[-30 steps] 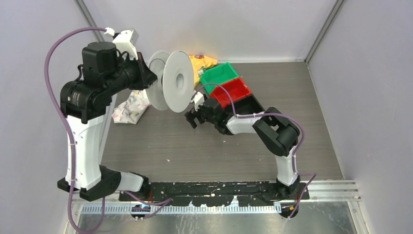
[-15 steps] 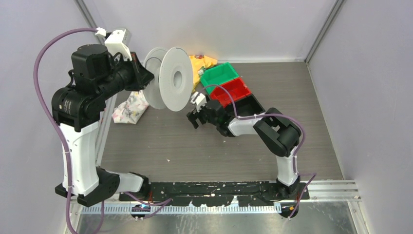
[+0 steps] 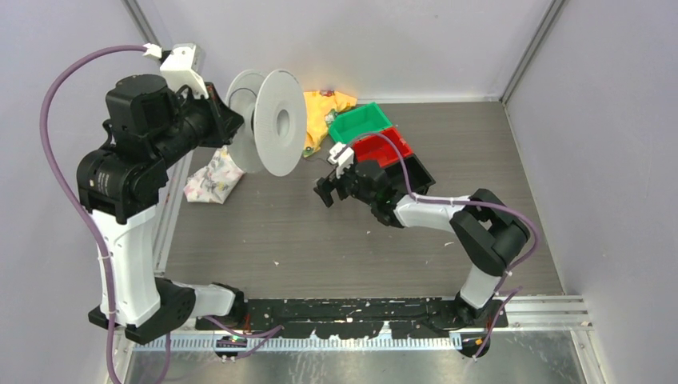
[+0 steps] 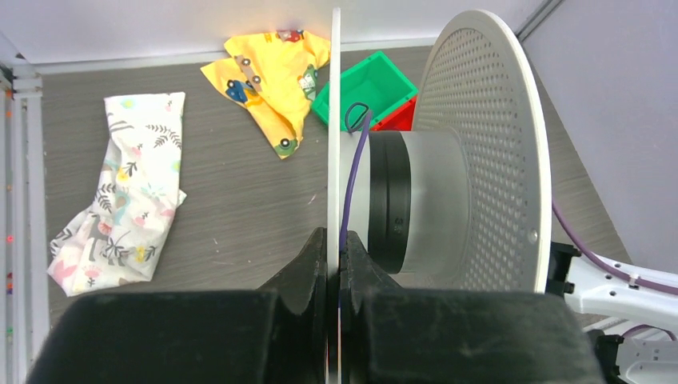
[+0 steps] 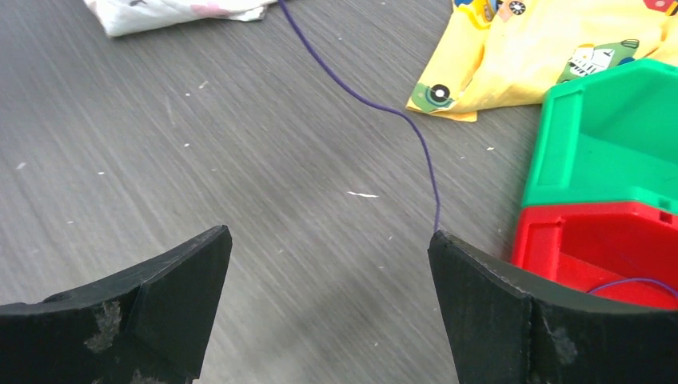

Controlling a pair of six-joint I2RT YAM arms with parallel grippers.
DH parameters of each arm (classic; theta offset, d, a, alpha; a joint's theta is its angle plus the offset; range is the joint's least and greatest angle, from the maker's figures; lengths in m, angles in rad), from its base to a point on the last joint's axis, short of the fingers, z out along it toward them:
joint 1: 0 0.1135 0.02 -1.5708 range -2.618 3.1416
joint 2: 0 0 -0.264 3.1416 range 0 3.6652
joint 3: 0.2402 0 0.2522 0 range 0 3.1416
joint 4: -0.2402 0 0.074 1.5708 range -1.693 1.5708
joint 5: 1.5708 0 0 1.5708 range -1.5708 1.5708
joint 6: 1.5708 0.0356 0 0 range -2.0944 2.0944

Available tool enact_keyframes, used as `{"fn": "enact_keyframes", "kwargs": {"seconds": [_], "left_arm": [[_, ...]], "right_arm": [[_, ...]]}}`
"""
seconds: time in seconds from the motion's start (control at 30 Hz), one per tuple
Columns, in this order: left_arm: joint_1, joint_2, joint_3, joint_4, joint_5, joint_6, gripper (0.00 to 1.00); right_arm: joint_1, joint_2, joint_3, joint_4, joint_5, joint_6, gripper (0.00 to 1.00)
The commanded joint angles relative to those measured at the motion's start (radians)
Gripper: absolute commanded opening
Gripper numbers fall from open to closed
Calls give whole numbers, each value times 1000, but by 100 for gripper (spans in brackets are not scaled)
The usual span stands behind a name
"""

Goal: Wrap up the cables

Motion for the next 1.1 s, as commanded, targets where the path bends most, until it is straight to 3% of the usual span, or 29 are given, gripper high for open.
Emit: {"fn": "enact_keyframes", "kwargs": {"seconds": [0.0, 0.3, 0.63, 0.7, 0.73, 1.07], "left_arm": [[3, -25, 61, 83, -13, 14, 1], [3, -22, 73, 76, 17, 18, 0], [3, -24, 57, 95, 55, 11, 1], [3, -32, 38, 112, 56, 10, 1], [3, -38, 22, 125, 60, 10, 1], [3, -21, 28, 148, 58, 19, 0]], "right_arm": [[-19, 72, 100, 5, 27, -94, 98], [-50, 293, 283, -51, 104, -202, 96], [-75, 321, 320, -21, 111, -122, 28], [-83, 308, 338, -68, 116, -85, 5], [-88, 298, 348, -99, 123, -52, 1], [-96, 80, 167, -42, 101, 25, 1]]}}
